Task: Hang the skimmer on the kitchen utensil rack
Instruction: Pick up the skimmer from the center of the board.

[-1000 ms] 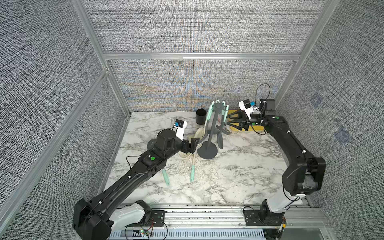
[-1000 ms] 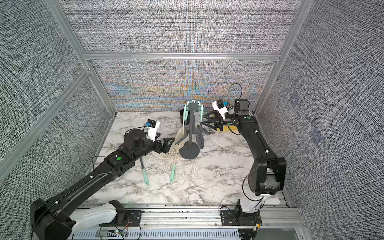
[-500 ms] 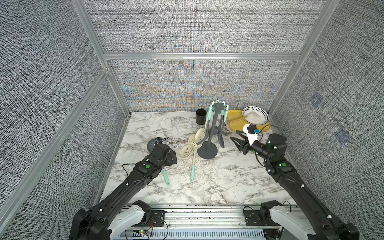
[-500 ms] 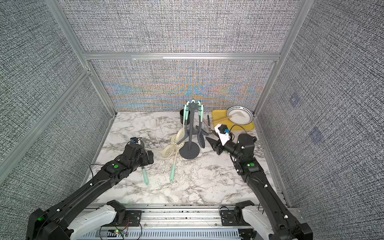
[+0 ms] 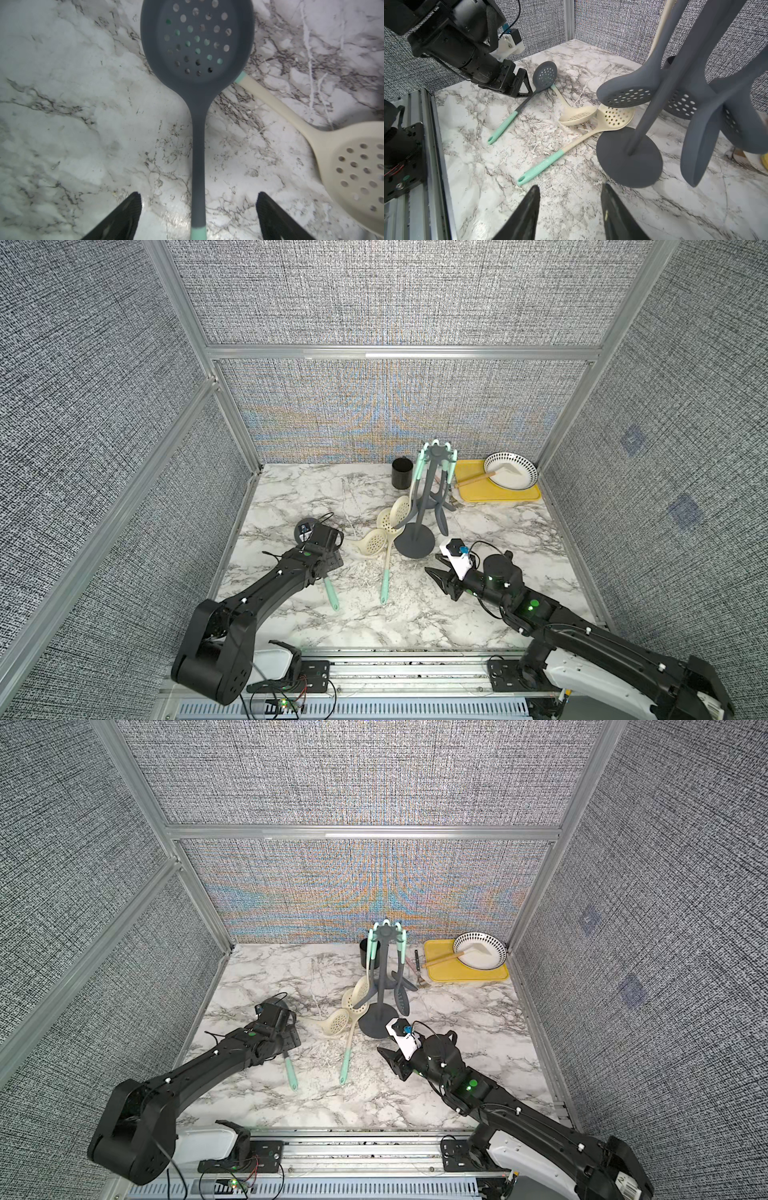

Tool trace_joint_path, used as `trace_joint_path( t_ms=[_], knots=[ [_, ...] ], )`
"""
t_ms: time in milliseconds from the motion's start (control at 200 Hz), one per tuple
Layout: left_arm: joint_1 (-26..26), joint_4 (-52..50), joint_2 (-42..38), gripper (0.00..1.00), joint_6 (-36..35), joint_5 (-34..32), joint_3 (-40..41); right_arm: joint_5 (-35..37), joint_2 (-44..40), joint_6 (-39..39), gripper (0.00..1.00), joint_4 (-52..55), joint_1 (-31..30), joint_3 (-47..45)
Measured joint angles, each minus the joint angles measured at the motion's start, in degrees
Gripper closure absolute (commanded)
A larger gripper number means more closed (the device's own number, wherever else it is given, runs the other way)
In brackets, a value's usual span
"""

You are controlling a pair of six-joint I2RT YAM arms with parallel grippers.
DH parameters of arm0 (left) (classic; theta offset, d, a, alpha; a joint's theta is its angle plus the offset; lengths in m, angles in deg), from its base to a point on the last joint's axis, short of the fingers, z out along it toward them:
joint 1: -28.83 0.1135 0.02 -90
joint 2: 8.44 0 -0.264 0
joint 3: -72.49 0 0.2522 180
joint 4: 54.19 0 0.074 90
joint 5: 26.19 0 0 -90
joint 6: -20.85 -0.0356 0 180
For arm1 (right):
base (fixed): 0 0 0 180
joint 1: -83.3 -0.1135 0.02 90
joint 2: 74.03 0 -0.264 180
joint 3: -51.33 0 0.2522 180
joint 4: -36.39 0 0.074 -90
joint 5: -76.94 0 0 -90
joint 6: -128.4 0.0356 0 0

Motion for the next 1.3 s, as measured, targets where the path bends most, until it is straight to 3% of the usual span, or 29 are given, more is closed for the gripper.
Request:
trace_joint_path(
  t_ms=[135, 340, 861, 1056, 1296],
  knots=[
    [0.48, 0.68, 6.69, 0.34, -1.81, 2.25, -2.40, 0.90, 0.66, -0.02, 0.50, -1.09, -0.26, 0.72],
    [0.83, 1.46, 11.96, 0.47, -2.71, 2.91, -3.37, 1.05, -0.11, -0.02, 0.50, -1.55, -0.26, 0.15],
    [0.87, 2.16, 9.35, 0.97, -2.47, 1.46, -1.25, 2.36, -3.21, 0.00, 0.51, -1.88, -0.26, -1.90],
    [1.09, -1.31, 4.28, 0.98, -1.90, -0.87, -0.87, 3.30, -5.27, 0.20, 0.51, -1.97, -0.26, -2.84],
    [0.98, -6.10, -10.54, 0.98, -6.16, -0.20, -5.35, 4.00, -8.35, 1.53, 0.52, -2.19, 1.27, -4.44]
  ],
)
